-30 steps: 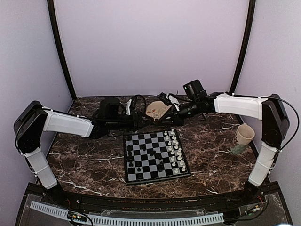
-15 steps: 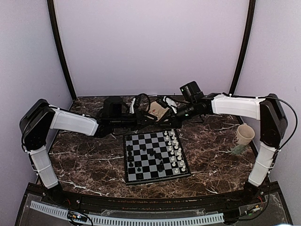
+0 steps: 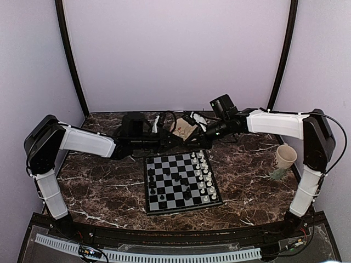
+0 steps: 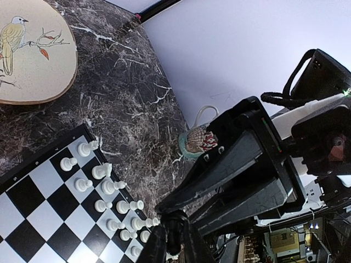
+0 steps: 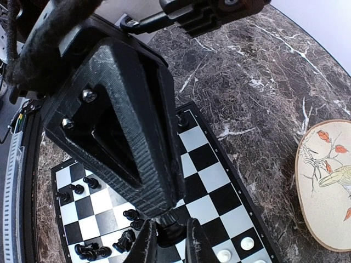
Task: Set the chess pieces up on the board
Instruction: Pass from the right arm to the left
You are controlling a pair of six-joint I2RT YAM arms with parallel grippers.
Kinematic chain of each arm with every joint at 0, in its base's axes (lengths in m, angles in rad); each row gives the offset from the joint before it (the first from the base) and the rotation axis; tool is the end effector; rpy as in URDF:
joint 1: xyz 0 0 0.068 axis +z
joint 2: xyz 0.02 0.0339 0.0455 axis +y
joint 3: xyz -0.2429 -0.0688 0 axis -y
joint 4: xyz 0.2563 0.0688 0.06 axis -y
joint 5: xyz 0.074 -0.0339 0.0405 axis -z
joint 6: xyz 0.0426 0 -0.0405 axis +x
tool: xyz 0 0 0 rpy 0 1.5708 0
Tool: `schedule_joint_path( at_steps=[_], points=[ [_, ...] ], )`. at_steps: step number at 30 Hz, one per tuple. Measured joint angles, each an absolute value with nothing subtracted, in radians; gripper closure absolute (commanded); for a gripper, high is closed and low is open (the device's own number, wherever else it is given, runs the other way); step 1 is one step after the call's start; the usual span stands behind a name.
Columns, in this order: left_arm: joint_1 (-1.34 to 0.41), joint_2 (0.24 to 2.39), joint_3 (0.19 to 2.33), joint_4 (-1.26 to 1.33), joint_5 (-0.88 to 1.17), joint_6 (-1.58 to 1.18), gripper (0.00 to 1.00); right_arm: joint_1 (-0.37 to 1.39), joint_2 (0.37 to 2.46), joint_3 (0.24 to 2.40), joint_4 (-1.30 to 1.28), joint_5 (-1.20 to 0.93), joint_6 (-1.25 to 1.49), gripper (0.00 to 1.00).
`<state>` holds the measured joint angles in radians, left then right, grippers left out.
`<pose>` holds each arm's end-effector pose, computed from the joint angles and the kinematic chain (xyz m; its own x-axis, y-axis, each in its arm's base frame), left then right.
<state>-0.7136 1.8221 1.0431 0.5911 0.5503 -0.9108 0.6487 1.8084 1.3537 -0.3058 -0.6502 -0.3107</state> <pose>0.2979 -0.2874 0.1908 -0.8342 -0.1684 -0.5252 0.4686 0.2855 -0.8360 0.3127 0.2694 0.2165 -0.2691 -0.5094 -0.8174 -0.9585 0.2243 0.1758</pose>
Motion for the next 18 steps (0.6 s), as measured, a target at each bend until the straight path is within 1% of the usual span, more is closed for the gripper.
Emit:
schedule_joint_path(
  at_steps=[3,5,6,9,11,13,16,18],
  points=[
    [-0.714,1.837,1.054,0.59,0.564,-0.918,0.93,0.649,1.808,1.354,-0.306,-0.648,-0.311,0.88],
    [-0.713,1.847,1.06,0.592,0.572,-0.925,0.98,0.649,1.808,1.354,-0.31,-0.64,-0.311,0.86],
    [-0.712,1.851,1.062,0.596,0.576,-0.928,1.0,0.649,1.808,1.354,-0.311,-0.635,-0.311,0.83],
    [-0.71,1.855,1.066,0.595,0.59,-0.927,1.0,0.651,1.808,1.356,-0.319,-0.629,-0.311,0.71],
    [-0.71,1.855,1.081,0.564,0.602,-0.901,1.0,0.652,1.808,1.364,-0.333,-0.63,-0.31,0.67],
    [-0.708,1.852,1.117,0.488,0.607,-0.838,1.0,0.646,1.804,1.369,-0.348,-0.632,-0.321,0.65],
    [-0.703,1.836,1.219,0.25,0.56,-0.664,1.0,0.633,1.774,1.366,-0.4,-0.631,-0.347,0.63],
    [-0.7,1.817,1.295,0.076,0.495,-0.522,1.0,0.611,1.711,1.326,-0.421,-0.628,-0.369,0.6]
  ],
)
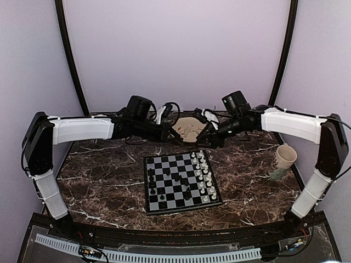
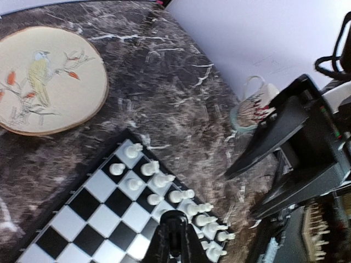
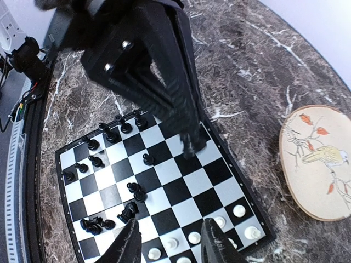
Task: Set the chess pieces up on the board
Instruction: Pass from the right arm to the left
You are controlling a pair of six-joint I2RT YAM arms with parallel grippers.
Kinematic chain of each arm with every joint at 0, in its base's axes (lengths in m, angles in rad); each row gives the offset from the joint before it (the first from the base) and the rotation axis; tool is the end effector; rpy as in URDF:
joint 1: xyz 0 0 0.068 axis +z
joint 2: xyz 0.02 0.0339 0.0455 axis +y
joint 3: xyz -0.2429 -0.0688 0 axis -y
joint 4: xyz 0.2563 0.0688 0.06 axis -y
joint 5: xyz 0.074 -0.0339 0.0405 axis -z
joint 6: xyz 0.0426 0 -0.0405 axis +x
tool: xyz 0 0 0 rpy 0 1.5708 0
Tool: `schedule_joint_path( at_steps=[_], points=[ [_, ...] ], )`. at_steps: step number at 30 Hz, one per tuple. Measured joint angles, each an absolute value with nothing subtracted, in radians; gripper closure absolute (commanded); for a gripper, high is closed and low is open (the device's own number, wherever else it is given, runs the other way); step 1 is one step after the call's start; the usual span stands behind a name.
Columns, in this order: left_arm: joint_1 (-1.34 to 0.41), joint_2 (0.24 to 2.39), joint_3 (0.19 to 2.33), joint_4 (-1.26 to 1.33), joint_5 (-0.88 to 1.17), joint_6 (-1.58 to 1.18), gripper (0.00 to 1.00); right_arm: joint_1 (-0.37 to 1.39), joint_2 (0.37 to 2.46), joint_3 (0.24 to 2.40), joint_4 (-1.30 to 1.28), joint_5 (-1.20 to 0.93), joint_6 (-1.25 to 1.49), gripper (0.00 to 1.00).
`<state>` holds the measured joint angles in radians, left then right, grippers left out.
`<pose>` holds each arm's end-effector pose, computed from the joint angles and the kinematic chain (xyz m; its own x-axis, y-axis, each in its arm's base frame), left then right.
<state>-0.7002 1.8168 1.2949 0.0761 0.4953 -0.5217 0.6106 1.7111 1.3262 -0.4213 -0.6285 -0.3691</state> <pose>0.3172 -0.2937 0.2253 -0.7318 0.0433 -0.6801 0.6115 0.4822 -0.6273 0.3045 0.2436 0.2351 -0.2638 -0.5408 -0.7987 -0.9569 0.2512 0.1460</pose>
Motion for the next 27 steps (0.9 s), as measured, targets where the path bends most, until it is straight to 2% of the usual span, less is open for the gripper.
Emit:
schedule_joint_path(
  at_steps=[5,10,27],
  points=[
    [-0.696,1.766,1.39,-0.255,0.305,-0.226,1.0,0.575,1.499,1.131,-0.399,-0.593,-0.415,0.57],
    [-0.688,1.776,1.388,-0.473,0.178,-0.081,1.0,0.569,1.522,1.108,-0.398,-0.564,-0.442,0.57],
    [-0.687,1.888,1.385,-0.614,0.086,-0.033,1.0,0.568,1.571,1.108,-0.397,-0.568,-0.477,0.57]
  ],
)
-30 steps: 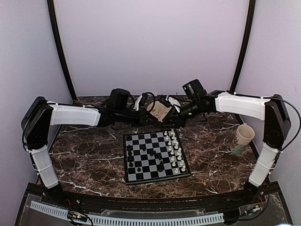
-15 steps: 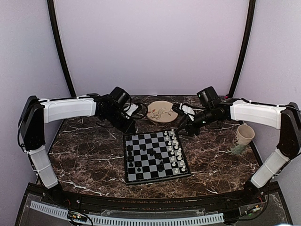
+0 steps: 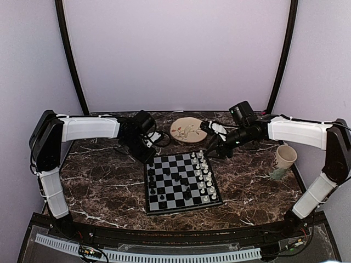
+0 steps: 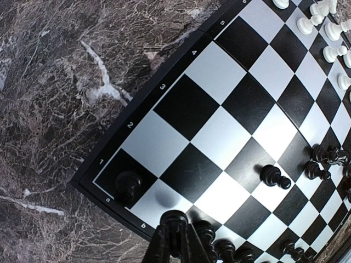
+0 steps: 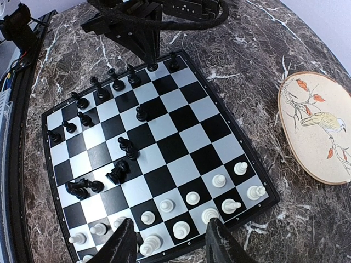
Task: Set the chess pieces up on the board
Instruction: Pass from the right arm to the left, then place the knight at g8.
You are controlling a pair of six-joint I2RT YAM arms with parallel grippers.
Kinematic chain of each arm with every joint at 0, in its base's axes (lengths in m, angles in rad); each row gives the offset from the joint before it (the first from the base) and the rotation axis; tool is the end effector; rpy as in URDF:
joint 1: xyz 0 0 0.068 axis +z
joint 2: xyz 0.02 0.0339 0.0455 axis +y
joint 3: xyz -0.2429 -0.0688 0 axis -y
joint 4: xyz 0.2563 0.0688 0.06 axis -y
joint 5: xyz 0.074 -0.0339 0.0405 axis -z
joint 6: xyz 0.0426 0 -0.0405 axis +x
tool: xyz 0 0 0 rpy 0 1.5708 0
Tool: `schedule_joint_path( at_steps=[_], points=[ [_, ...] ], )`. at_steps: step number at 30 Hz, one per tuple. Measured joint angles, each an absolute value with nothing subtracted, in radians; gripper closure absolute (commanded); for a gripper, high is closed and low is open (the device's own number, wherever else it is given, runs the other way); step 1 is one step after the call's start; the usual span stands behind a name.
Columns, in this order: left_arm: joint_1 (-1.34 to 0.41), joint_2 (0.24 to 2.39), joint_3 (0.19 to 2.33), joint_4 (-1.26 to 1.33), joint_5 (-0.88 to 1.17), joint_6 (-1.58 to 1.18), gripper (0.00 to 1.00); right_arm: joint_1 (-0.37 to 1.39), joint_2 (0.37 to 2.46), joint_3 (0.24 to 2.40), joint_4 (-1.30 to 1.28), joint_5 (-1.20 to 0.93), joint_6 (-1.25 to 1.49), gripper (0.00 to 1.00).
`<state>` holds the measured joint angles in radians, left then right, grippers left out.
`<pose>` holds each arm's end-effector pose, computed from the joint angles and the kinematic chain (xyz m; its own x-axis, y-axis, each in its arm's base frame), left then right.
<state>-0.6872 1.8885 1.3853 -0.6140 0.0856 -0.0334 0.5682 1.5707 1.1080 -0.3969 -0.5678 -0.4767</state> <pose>0.3072 -0.2568 0.1685 -0.7165 0.5450 -0.4354 0.6374 0.7651 -0.0914 0.2809 0.2065 0.2124 -0.2234 -0.6016 -0.7669 -0.9590 0.2765 0.0625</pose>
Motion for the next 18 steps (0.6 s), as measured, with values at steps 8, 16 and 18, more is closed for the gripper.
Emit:
schedule_joint_path(
  at_steps=[8,16,18],
  points=[
    [-0.687,1.888,1.375,-0.599,0.07,-0.042,1.0,0.568,1.571,1.108,-0.397,-0.568,-0.482,0.57],
    [-0.687,1.906,1.374,-0.591,0.059,-0.049,1.0,0.568,1.571,1.107,-0.397,-0.568,-0.484,0.57],
    [-0.687,1.914,1.373,-0.585,0.054,-0.051,0.99,0.568,1.571,1.107,-0.397,-0.568,-0.485,0.57]
  ],
)
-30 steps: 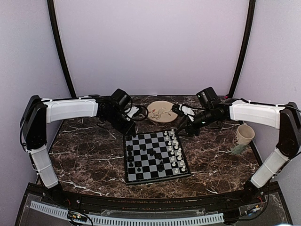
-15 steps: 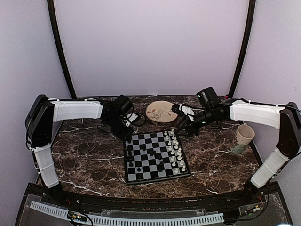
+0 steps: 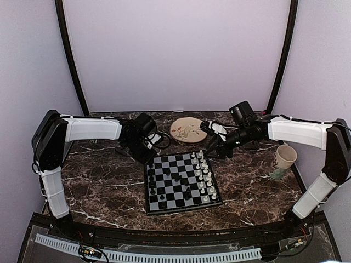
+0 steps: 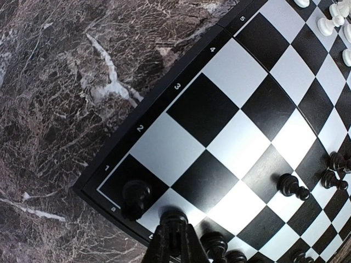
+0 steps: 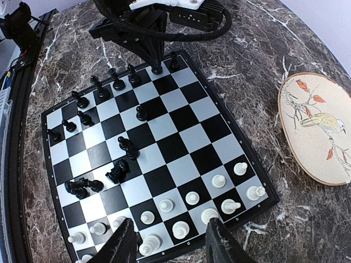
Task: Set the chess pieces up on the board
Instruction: Place the knight at g8.
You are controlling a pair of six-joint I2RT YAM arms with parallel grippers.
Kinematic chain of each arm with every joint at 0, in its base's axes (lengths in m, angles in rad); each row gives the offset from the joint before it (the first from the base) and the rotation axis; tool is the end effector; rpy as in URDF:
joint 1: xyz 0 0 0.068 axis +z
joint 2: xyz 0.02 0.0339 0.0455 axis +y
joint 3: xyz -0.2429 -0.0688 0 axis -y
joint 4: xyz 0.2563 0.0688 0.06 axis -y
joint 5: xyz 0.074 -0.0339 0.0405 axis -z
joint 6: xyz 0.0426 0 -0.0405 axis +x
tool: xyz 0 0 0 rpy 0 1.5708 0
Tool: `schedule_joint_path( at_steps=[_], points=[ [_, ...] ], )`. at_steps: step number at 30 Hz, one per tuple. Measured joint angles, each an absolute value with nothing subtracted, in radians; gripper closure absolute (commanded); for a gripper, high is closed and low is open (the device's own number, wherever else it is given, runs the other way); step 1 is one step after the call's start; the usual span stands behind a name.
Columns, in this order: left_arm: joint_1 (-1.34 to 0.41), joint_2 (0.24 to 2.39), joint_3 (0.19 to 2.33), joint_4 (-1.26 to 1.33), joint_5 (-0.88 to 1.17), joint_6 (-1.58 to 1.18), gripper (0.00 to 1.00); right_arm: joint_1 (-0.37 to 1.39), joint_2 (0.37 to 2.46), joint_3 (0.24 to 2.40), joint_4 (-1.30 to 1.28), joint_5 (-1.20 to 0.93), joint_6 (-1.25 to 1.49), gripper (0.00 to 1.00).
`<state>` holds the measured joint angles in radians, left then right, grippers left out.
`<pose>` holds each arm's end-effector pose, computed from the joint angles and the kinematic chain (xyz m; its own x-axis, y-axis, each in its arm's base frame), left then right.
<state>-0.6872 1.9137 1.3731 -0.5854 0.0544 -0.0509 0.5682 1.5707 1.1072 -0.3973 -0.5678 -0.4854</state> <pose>0.3096 -0.2571 0.1566 -0.7301 0.5334 -0.4272 0.6152 0.7852 -0.0709 0.2807 0.2064 0.2121 -0.2158 -0.6045 -0.7668 -0.9608 0.2713 0.0566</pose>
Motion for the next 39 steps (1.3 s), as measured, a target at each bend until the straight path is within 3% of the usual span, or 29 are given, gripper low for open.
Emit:
schedule_joint_path(
  at_steps=[11,17,29,39],
  points=[
    [-0.687,1.922,1.374,-0.555,0.051,-0.065,0.86,0.568,1.571,1.107,-0.398,-0.568,-0.489,0.57],
    [-0.687,1.927,1.374,-0.574,0.05,-0.066,0.92,0.568,1.572,1.107,-0.398,-0.569,-0.489,0.57],
    [-0.687,1.927,1.375,-0.577,0.054,-0.066,0.94,0.568,1.578,1.107,-0.398,-0.573,-0.49,0.57],
    [-0.687,1.925,1.375,-0.587,0.054,-0.066,0.89,0.568,1.578,1.107,-0.398,-0.577,-0.49,0.56]
  ],
)
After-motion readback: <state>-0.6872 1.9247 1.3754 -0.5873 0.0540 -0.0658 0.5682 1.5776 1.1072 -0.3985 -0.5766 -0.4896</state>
